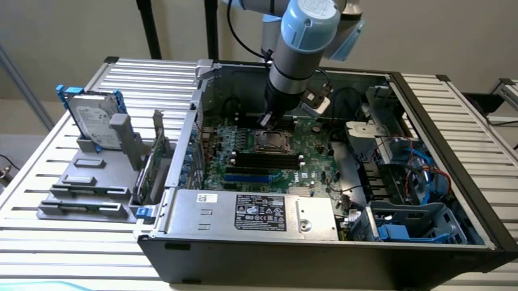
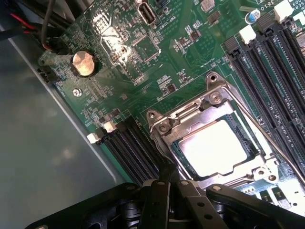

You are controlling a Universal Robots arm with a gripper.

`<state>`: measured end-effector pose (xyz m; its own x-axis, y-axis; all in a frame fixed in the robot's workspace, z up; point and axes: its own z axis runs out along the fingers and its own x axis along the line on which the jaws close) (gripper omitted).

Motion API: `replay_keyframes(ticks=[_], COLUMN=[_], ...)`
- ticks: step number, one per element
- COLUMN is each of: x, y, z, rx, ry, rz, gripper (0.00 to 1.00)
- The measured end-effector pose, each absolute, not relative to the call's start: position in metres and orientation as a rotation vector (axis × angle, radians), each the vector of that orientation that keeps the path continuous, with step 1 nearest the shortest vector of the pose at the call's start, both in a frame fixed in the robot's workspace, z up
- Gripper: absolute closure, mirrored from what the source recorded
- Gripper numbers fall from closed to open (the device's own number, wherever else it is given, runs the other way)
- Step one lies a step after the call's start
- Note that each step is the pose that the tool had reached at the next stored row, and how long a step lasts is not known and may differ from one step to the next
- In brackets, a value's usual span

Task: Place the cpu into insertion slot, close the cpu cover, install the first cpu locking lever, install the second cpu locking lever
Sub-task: 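Install the first cpu locking lever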

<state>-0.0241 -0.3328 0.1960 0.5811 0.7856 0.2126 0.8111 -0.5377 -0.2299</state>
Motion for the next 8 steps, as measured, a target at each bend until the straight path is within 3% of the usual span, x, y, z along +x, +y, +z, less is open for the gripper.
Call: replay_keyframes(ticks=[8], x=[-0.0221], y=[-0.3315], z=[0.1953], rx=[-2.514], ry=[-1.308], rz=[-0.118], gripper=[0.89])
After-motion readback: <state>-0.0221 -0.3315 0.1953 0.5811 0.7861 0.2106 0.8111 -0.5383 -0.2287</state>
